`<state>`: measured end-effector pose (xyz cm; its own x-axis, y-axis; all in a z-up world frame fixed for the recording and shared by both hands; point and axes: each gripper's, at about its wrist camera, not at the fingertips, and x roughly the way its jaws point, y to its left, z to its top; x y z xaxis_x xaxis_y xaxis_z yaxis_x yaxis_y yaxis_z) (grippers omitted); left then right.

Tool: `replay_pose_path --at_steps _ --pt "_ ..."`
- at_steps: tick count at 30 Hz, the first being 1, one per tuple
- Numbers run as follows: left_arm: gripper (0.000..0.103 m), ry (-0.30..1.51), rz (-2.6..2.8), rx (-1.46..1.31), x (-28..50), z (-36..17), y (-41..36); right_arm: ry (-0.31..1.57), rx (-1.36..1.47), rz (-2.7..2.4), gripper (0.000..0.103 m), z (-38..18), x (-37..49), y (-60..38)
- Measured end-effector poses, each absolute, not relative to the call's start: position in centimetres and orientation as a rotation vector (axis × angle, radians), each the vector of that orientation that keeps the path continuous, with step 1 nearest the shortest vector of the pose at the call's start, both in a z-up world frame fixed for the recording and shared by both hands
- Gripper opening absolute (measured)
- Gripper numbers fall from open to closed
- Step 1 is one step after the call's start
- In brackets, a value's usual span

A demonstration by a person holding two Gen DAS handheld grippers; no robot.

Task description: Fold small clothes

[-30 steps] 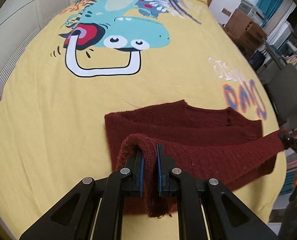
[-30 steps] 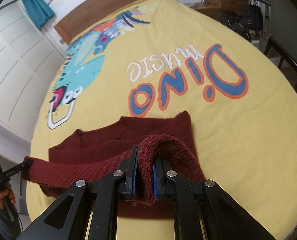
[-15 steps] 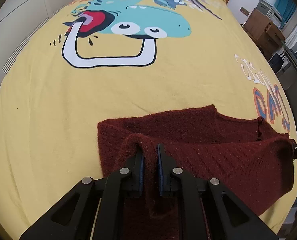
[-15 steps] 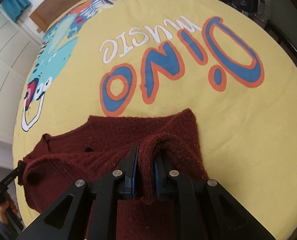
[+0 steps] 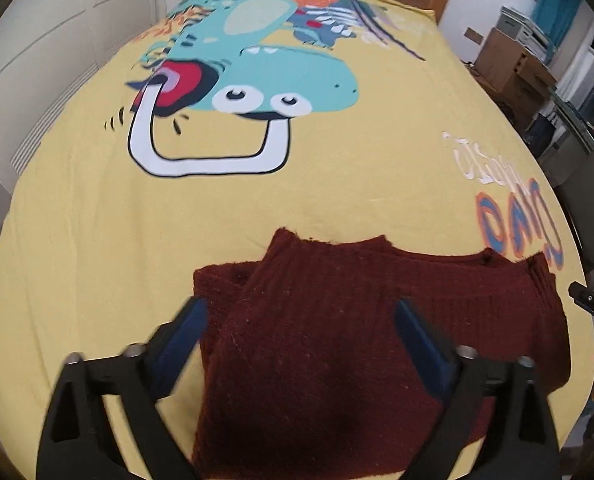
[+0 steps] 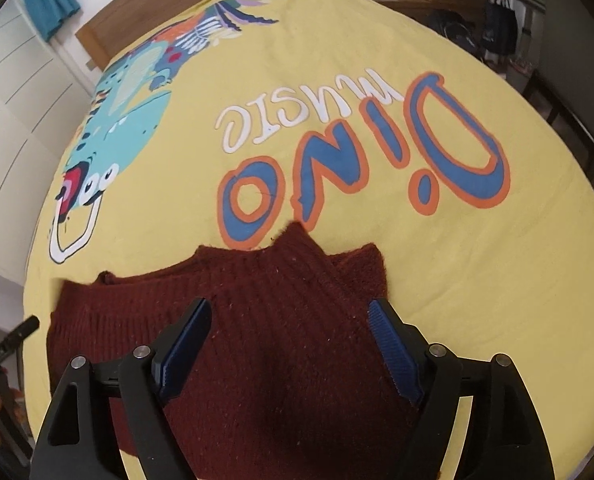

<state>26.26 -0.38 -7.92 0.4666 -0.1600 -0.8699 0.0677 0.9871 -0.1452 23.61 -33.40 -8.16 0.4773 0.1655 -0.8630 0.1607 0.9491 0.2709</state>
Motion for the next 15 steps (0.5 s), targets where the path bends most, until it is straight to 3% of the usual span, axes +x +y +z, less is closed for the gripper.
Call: replay_pose_path --at_steps 4,7,15 --pt "0.102 1.042 -0.169 -0.05 24.6 -7.2 -1.7 1.062 0.278 0.031 0.09 -7.9 22.0 -31.9" --pt "0.102 1.044 -0.193 -0.019 23.2 -7.9 -2.9 1.051 0.223 0.049 0.102 -8.3 20.5 -30.3" --pt "0.102 1.084 -0.218 0.047 19.8 -13.4 -6.0 1.002 0.032 0.065 0.102 -11.8 15.5 -24.3"
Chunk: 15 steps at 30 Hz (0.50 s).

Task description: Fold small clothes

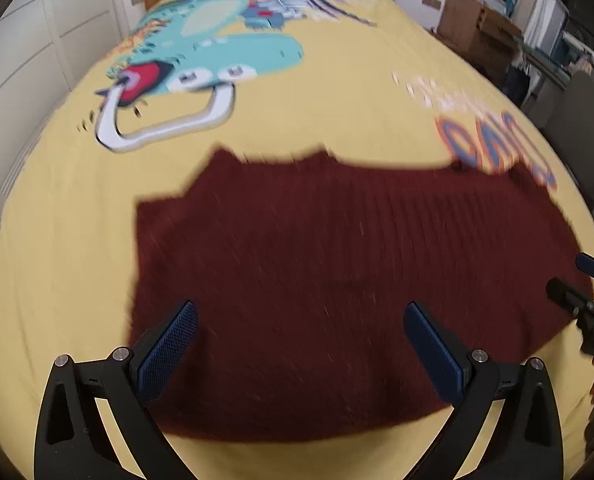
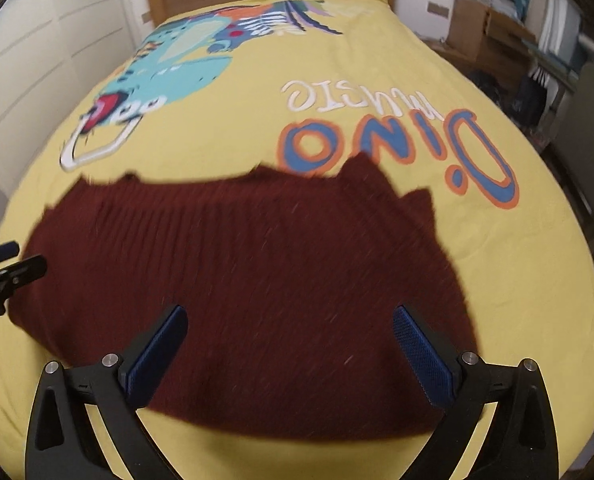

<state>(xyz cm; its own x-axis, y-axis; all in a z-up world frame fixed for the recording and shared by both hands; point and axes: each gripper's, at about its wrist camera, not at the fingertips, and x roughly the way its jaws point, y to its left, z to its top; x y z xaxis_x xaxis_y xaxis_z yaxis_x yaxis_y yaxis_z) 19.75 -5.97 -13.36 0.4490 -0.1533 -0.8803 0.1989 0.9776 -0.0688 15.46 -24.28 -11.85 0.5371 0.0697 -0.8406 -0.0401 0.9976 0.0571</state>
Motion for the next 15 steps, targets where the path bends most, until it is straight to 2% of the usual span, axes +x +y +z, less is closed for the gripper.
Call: replay_pose_path --at_steps 5,15 --pt "0.102 1.137 -0.194 0.087 18.5 -16.9 -6.4 1.029 -0.01 0.08 0.102 -15.2 13.9 -22.0" --pt "0.102 1.136 -0.144 0.051 18.8 -17.9 -1.3 1.044 0.07 0.01 0.102 -15.8 13.9 -27.2"
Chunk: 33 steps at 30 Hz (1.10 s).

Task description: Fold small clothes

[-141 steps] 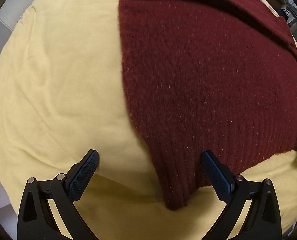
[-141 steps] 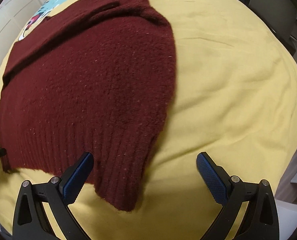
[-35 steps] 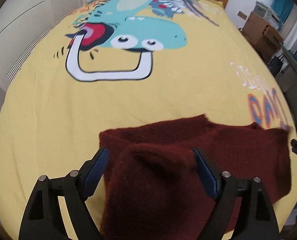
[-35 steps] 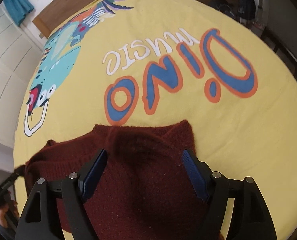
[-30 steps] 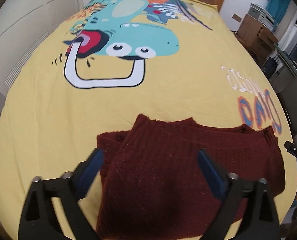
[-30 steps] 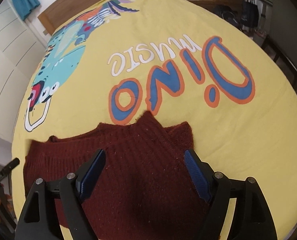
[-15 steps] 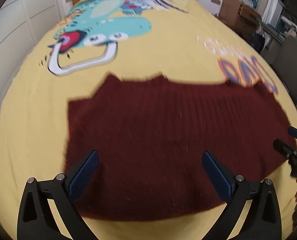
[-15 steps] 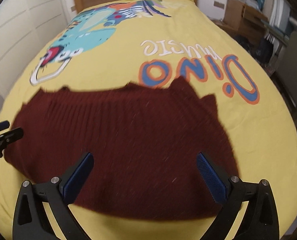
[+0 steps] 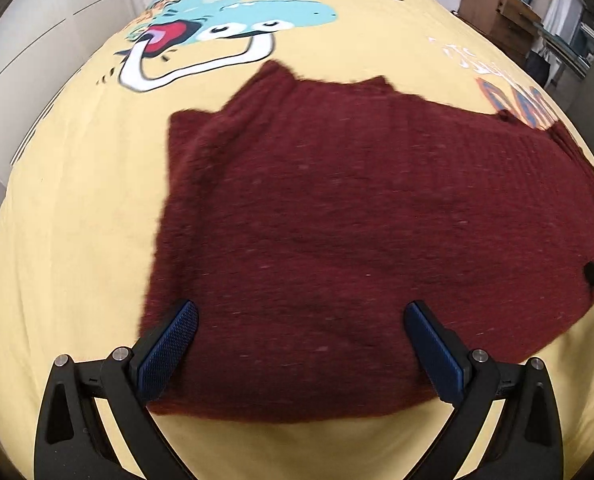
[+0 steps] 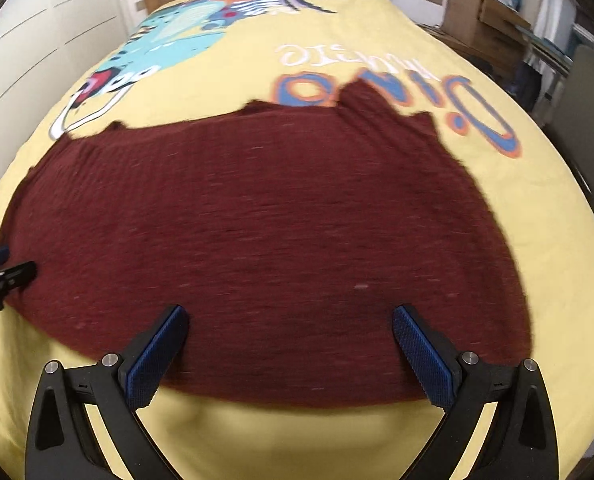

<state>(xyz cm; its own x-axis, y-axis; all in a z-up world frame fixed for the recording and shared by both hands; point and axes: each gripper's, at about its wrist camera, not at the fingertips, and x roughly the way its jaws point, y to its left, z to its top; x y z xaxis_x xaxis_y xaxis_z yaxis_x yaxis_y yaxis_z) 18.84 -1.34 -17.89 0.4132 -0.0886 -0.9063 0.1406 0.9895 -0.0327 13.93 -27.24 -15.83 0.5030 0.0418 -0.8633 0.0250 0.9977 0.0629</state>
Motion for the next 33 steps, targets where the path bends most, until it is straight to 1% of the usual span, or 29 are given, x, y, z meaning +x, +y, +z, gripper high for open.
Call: replay_pose_path --at_steps 5,11,15,18,23,25,29,33 --pt "0.102 1.146 -0.149 0.001 18.6 -18.5 -0.2 1.058 0.132 0.013 0.102 -16.4 13.5 -29.5" --pt "0.102 1.161 -0.154 0.015 18.8 -18.6 -0.5 1.058 0.092 0.007 0.103 -17.2 13.2 -29.0" --pt "0.102 1.202 -0.181 0.009 19.1 -18.6 -0.2 1.069 0.077 0.0 0.103 -16.9 13.3 -28.7" --pt "0.102 1.237 -0.201 -0.001 19.7 -17.2 0.2 1.077 0.099 -0.001 0.103 -15.3 12.9 -28.7" --pt "0.102 1.208 -0.215 -0.067 19.6 -14.0 2.3 1.066 0.093 0.006 0.103 -12.9 11.0 -28.1" --pt "0.102 1.218 -0.211 -0.092 20.2 -13.5 3.6 1.061 0.09 0.003 0.103 -12.2 10.1 -28.0" --pt "0.102 1.258 -0.139 -0.097 20.9 -14.4 5.6 1.062 0.09 -0.026 0.103 -11.7 8.3 -28.1" --pt "0.101 1.336 -0.143 -0.195 21.8 -17.2 6.7 1.084 0.094 -0.049 0.103 -12.2 6.8 -28.8"
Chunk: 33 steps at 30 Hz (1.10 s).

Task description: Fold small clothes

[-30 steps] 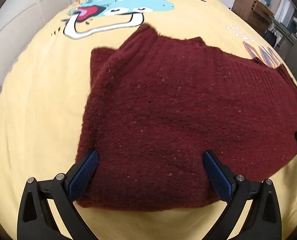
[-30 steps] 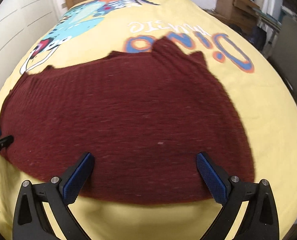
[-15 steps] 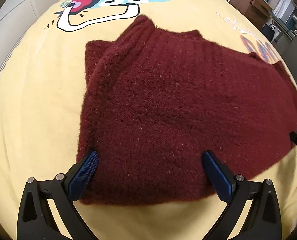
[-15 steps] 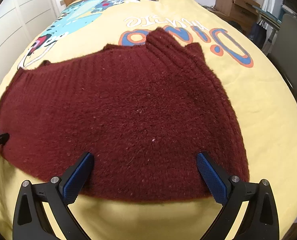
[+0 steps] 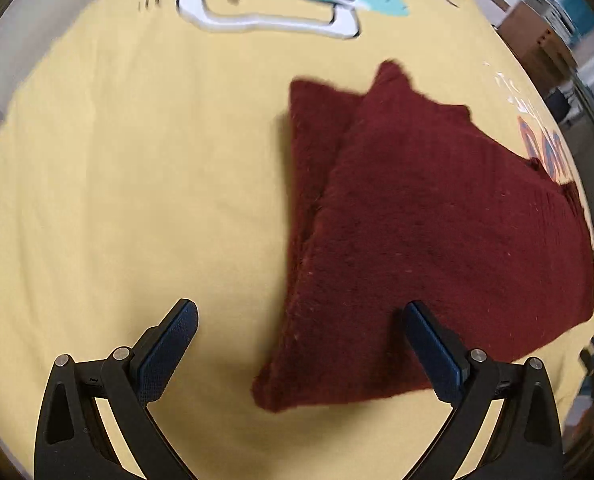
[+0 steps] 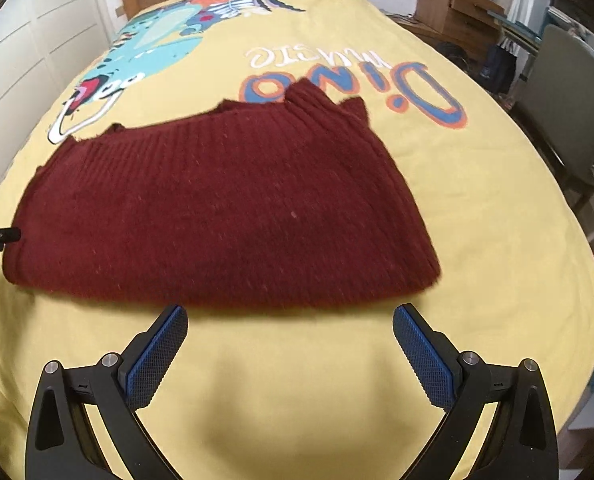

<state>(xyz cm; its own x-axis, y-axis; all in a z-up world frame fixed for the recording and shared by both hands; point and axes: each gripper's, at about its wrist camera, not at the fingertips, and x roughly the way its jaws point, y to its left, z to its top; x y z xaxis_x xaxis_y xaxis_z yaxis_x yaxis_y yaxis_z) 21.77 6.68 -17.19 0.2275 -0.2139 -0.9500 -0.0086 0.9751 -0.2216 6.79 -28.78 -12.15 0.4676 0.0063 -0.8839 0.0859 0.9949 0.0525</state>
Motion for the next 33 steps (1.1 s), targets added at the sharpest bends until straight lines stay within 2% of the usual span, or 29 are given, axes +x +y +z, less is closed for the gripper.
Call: replay_pose_path --at_steps 7,8,9,10,13,14,15,18,24,33 --pt "0.1 1.381 -0.262 -0.329 22.6 -19.5 4.5 1.114 0.113 -0.084 0.103 -12.5 6.0 -30.1" --pt "0.096 1.388 -0.289 -0.313 22.5 -19.7 3.6 1.117 0.116 -0.089 0.103 -12.6 6.0 -30.3" --pt "0.085 1.387 -0.297 -0.298 22.4 -19.7 3.1 1.119 0.119 -0.09 0.103 -12.6 6.0 -30.5" --pt "0.08 1.382 -0.301 -0.277 22.3 -19.6 2.6 1.119 0.124 -0.091 0.103 -12.6 5.9 -30.7" --pt "0.055 1.384 -0.306 -0.278 22.2 -19.1 1.9 1.109 0.124 -0.093 0.103 -12.2 5.8 -31.1" --pt "0.042 1.389 -0.314 -0.285 22.2 -18.8 1.8 1.105 0.122 -0.094 0.103 -12.1 5.8 -31.3" --pt "0.033 1.393 -0.326 -0.297 22.4 -18.6 1.8 1.103 0.122 -0.094 0.103 -12.0 5.8 -31.4" --pt "0.029 1.403 -0.351 -0.28 22.7 -17.7 1.8 1.093 0.13 -0.098 0.103 -11.7 5.7 -32.0" --pt "0.027 1.357 -0.388 -0.323 23.6 -13.1 0.8 1.07 0.155 -0.107 0.103 -11.0 5.4 -33.2" --pt "0.027 1.265 -0.548 -0.282 24.5 -3.9 -9.3 1.019 0.2 -0.147 0.103 -8.7 5.7 -36.8"
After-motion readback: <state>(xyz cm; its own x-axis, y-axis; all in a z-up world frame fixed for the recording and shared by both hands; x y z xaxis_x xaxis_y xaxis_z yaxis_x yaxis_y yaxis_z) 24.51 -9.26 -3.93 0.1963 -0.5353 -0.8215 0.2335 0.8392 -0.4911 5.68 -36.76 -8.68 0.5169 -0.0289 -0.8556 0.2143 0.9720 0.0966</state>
